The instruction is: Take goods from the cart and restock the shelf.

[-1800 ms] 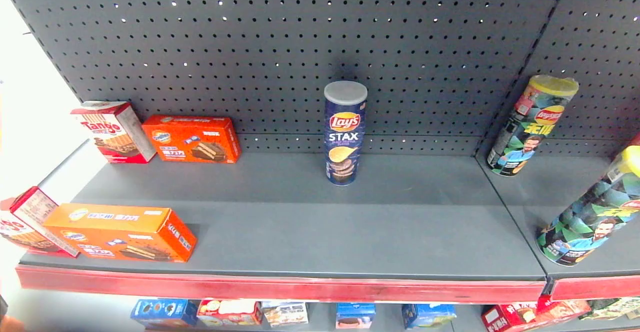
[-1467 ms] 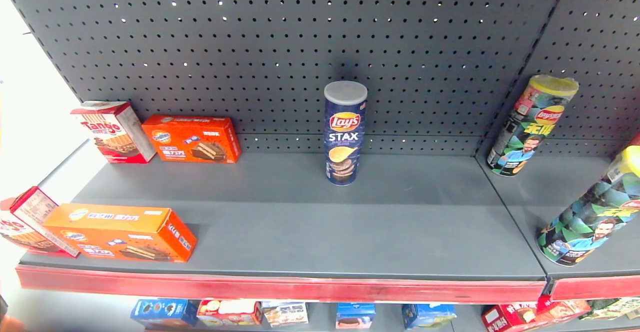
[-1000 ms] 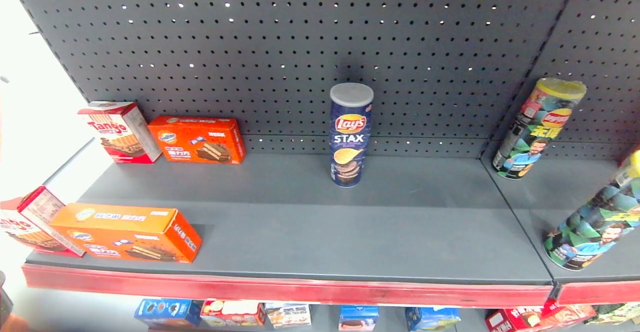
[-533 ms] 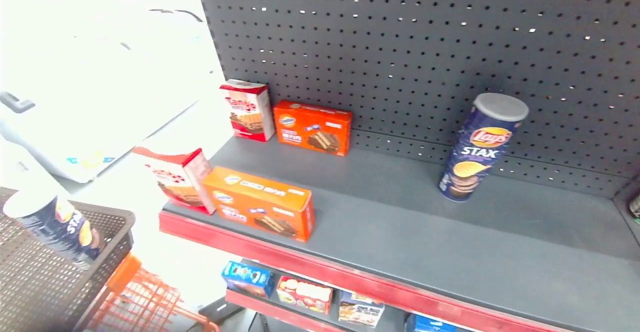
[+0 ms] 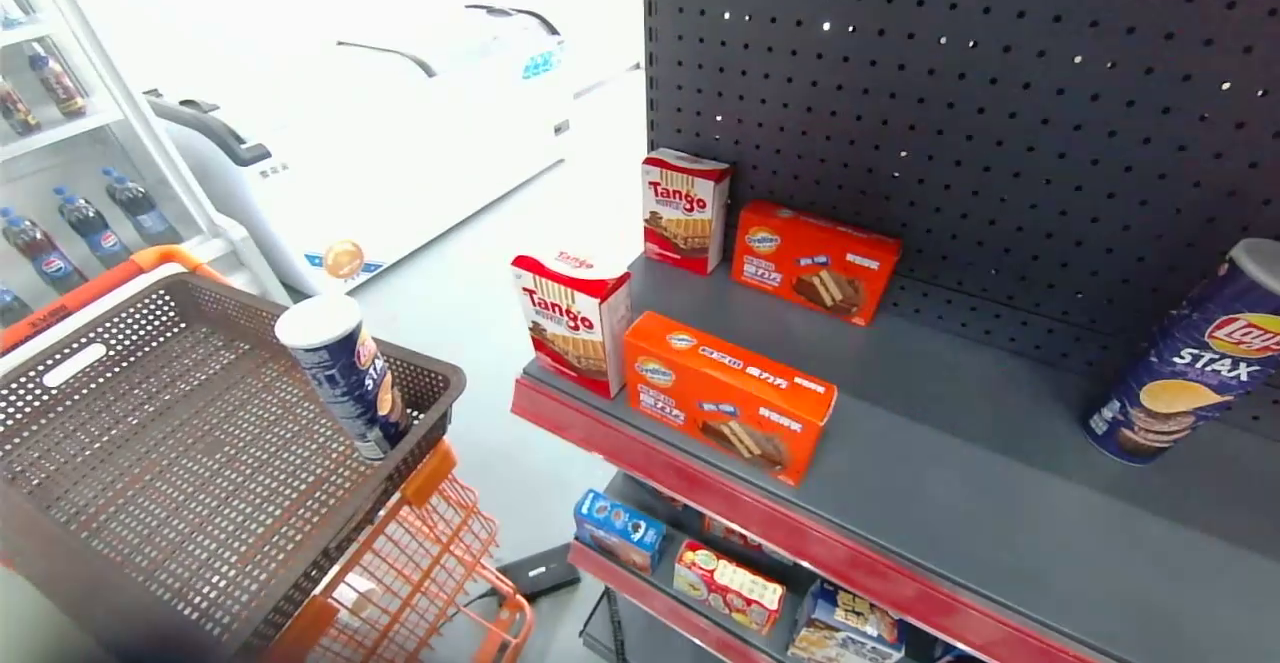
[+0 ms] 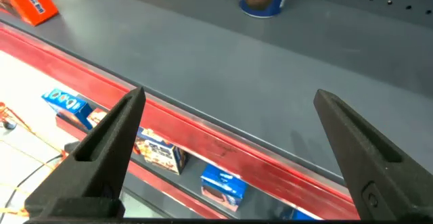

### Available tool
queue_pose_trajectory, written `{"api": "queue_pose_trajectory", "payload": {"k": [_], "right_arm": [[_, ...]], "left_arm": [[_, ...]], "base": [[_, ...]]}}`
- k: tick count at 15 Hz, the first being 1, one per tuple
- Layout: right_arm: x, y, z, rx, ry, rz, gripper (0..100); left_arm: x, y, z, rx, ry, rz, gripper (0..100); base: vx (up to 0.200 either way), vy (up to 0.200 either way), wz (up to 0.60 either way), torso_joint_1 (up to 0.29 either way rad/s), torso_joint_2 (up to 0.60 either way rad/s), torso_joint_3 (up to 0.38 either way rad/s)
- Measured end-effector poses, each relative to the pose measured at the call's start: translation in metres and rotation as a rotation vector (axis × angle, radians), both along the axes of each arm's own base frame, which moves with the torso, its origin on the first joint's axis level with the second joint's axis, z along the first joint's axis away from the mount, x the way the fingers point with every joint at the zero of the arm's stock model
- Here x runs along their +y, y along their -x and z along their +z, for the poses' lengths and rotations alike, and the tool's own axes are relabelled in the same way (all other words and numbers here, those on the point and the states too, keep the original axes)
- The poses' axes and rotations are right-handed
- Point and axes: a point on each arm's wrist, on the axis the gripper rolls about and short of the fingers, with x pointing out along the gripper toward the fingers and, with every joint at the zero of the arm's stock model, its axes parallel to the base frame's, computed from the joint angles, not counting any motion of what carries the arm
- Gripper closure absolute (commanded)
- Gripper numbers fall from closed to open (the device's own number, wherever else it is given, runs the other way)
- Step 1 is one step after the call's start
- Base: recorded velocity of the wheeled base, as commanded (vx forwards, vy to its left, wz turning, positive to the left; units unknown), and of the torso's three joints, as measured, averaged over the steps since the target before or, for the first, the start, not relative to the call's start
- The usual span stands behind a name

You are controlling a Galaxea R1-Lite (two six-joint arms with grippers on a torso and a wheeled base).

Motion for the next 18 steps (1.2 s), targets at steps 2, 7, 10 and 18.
{"api": "queue_pose_trajectory", "payload": {"k": [2, 7, 10, 18], "right_arm": [[0.0, 0.0, 0.0, -0.001, 0.0, 0.0, 0], [0.0, 0.0, 0.0, 0.0, 0.0, 0.0, 0], [0.0, 0.0, 0.0, 0.0, 0.0, 0.0, 0], [0.0, 0.0, 0.0, 0.0, 0.0, 0.0, 0]], "left_arm": [[0.0, 0.0, 0.0, 0.0, 0.0, 0.0, 0], [0.0, 0.0, 0.0, 0.0, -0.002, -0.002, 0], [0.001, 0.002, 0.008, -0.018, -0.015, 0.04, 0], [0.003, -0.025, 0.074, 0.154, -0.003, 0.117, 0]], "base": [[0.0, 0.0, 0.0, 0.0, 0.0, 0.0], [0.0, 0.0, 0.0, 0.0, 0.0, 0.0], [0.0, 0.0, 0.0, 0.0, 0.0, 0.0], [0.0, 0.0, 0.0, 0.0, 0.0, 0.0]]}}
